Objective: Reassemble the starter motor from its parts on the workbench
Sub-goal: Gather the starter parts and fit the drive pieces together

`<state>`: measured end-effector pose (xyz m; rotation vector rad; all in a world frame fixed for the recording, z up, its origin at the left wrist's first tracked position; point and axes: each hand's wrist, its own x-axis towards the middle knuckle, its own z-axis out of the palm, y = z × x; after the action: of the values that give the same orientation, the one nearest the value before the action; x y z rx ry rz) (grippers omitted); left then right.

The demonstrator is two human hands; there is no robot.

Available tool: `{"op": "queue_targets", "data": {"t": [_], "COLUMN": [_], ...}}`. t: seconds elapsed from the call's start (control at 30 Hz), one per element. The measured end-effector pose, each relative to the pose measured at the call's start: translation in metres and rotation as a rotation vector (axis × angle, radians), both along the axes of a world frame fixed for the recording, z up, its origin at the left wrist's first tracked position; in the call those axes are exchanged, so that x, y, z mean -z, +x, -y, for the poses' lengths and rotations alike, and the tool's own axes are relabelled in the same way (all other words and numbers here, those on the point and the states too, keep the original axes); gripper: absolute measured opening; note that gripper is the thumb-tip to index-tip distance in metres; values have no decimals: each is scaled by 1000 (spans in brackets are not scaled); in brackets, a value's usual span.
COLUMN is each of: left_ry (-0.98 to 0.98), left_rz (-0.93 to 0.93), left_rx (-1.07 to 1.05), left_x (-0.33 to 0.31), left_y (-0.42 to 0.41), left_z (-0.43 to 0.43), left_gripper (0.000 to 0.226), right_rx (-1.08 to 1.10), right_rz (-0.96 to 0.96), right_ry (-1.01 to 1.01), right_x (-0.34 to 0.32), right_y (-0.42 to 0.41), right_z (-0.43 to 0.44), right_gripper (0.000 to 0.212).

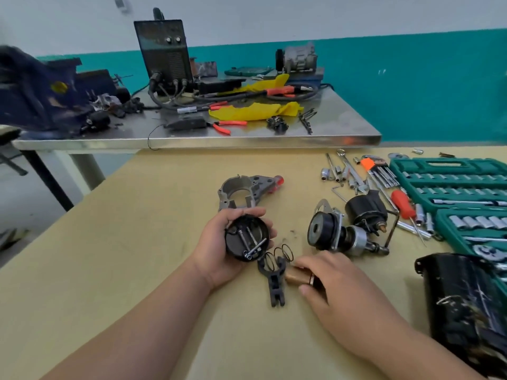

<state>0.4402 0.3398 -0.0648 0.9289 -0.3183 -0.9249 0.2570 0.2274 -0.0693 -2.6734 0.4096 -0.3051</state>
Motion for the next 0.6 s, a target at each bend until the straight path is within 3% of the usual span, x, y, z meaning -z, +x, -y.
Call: {"op": "queue_targets", "data": {"t": [0.1,0.2,0.3,0.37,0.43,0.53,0.6], "left_ry": [133,419,471,522,594,701,647], "left_rz": [116,555,911,1294,1595,1725,1627], "left_rx": [-104,-201,-199,-186,-85,26,-56], "left_x": [-2,-5,-6,-4,-2,3,5], "left_y": [4,8,12,15,20,25,27], "left_z": [-4,-14,-28,-32,-31,-29,-29], "left_gripper": [30,30,18,2,18,35,29], "right_rx": [108,176,218,227,224,228,241], "right_rz": [16,36,88,109,133,189,242], "right_ry": [41,73,78,63,38,48,73], "right_x": [-1,2,2,1,0,1,1], "right_y": [-1,-2,4,10,13,12,9], "right_z": [1,0,2,3,4,5,5], "right_gripper": [32,33,28,25,25,28,29]}}
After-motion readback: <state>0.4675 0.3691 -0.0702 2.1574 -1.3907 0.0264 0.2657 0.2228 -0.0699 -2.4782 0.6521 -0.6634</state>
